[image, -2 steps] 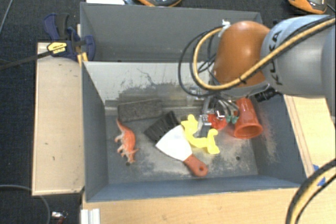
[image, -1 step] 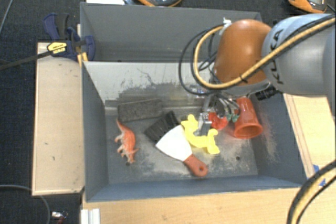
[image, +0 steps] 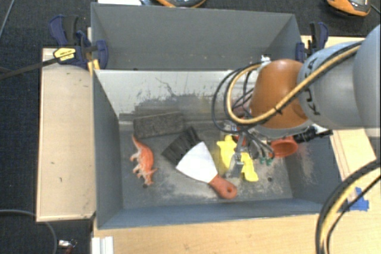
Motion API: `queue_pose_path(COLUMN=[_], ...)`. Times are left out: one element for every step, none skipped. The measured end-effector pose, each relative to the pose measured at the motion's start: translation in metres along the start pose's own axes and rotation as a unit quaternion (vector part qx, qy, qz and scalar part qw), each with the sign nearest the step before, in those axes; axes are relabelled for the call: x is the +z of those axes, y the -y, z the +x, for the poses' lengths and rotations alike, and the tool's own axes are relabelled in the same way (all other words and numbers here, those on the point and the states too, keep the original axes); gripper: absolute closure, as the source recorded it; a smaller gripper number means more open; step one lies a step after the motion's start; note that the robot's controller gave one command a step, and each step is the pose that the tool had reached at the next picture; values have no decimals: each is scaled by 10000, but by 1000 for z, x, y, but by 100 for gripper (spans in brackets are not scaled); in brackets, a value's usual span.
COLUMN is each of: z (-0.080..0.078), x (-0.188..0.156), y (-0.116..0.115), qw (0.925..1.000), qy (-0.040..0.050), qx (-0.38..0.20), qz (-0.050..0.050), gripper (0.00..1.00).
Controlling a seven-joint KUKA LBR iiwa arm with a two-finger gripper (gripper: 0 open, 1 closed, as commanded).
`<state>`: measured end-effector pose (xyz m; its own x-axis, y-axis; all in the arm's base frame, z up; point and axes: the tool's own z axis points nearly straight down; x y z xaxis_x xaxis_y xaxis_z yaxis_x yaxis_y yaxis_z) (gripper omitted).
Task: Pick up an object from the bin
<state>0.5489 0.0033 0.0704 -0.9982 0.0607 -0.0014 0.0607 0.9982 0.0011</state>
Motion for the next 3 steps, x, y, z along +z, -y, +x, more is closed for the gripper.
queue_pose_path(z=[12,4,18], x=[-68,-8,0], y=[-2,0,24], qw=[10000,10000,9995], qy=[89,-9,103], qx=[-17,-7,308], qz=[-16,-3,-27], gripper=[0,0,0])
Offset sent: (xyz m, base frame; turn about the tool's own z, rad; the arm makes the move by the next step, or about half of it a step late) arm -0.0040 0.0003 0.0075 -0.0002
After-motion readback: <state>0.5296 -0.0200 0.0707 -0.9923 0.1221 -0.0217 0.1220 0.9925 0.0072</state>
